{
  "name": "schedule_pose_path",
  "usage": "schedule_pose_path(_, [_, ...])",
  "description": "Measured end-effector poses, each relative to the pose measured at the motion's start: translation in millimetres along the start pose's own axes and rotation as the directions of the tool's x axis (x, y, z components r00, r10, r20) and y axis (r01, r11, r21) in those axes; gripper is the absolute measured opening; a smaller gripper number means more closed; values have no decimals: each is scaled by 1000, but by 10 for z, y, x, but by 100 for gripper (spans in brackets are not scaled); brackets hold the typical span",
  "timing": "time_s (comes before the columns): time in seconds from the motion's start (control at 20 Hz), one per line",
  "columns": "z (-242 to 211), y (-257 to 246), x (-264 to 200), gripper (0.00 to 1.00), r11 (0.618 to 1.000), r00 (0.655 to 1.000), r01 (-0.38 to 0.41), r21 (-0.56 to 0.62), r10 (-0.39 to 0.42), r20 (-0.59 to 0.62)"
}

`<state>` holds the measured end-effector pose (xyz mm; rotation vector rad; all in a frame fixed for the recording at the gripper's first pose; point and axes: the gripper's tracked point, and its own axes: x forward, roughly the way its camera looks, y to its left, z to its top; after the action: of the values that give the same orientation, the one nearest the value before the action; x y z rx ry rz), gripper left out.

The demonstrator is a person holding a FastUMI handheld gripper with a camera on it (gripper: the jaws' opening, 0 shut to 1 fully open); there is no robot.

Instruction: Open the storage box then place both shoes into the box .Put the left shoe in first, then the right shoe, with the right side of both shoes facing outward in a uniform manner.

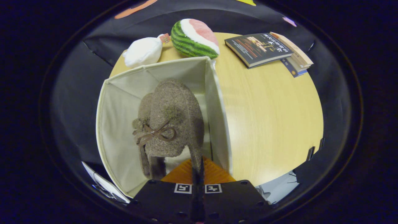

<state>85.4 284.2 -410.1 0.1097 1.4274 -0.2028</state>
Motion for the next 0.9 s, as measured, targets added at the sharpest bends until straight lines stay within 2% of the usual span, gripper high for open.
schedule_pose_path(0.15, [6, -16, 125, 3, 995, 995, 100, -12, -100, -27])
schedule_pose_path(0.25, [33, -6, 175, 3, 990, 989, 139, -21, -140, -41])
schedule_pose_path(0.45, [118, 35, 221, 11, 988, 988, 150, -31, -151, -16])
schedule_pose_path(0.6, [85, 80, 128, 22, 989, 990, 143, -35, -143, -15])
schedule_pose_path(0.8, [68, 215, -112, 57, 999, 999, 44, -10, -44, 23])
schedule_pose_path(0.9, [30, 180, -310, 75, 1000, 998, 24, -12, -23, 61])
